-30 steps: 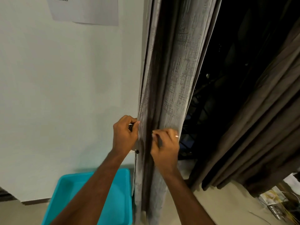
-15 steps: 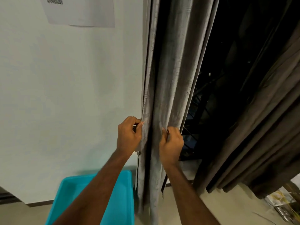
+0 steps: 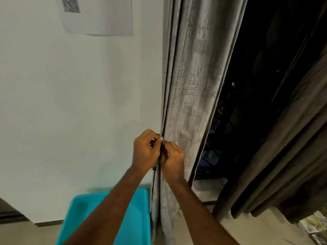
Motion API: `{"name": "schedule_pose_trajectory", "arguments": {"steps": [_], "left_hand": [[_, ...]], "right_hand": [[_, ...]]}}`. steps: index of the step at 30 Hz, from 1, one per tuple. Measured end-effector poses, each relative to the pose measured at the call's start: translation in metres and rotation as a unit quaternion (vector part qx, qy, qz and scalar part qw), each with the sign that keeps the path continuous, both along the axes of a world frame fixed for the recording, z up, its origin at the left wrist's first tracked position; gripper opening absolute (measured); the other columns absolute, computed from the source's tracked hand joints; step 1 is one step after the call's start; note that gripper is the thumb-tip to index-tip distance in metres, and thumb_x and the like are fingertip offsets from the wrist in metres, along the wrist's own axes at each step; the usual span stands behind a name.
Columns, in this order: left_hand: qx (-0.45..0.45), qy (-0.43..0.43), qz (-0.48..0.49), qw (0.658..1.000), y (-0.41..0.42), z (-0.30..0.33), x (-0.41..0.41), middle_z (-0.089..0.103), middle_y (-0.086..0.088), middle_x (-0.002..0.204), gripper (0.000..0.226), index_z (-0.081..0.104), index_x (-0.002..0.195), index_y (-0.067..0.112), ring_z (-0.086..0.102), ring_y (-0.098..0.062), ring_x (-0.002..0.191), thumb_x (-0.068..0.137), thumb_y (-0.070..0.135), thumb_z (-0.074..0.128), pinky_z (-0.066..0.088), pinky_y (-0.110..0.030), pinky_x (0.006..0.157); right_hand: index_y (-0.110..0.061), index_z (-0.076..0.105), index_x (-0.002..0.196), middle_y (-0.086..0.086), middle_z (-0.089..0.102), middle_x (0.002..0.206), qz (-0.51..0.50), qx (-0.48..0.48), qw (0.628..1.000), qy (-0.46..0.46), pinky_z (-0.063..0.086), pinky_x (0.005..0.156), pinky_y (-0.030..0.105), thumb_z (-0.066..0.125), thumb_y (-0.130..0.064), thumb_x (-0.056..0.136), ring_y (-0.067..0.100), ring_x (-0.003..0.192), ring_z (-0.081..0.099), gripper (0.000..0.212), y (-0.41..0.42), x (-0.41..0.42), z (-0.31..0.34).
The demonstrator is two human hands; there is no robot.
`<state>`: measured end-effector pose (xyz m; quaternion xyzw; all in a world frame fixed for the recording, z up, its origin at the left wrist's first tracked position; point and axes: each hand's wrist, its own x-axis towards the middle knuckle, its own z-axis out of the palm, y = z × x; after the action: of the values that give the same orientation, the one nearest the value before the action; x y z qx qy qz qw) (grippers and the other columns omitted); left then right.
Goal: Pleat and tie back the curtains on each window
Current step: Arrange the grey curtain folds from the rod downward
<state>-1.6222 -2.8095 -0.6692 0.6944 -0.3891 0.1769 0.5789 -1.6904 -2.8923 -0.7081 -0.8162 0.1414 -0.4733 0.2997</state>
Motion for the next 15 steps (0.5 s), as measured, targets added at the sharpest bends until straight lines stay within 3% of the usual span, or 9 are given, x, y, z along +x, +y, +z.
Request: {"name": "schedule_pose_trajectory", "arguments": {"steps": [15], "left_hand": [[0.007, -0.038, 0.053, 0.998, -0.005, 0.007, -0.014, 0.065, -0.003, 0.075, 0.012, 0.069, 0.079, 0.007, 0.062, -0.016, 0.068, 0.088, 0.015, 0.069, 0.056, -0.037, 0.062]], "right_hand": [[-0.011, 0.071, 0.083, 0.002, 0.068, 0.073, -0.045, -0.079, 0.995, 0.027, 0.055, 0.067, 0.038, 0.051, -0.023, 0.092, 0.015, 0.064, 0.063, 0.024, -0.001, 0.007, 0.006]]}}
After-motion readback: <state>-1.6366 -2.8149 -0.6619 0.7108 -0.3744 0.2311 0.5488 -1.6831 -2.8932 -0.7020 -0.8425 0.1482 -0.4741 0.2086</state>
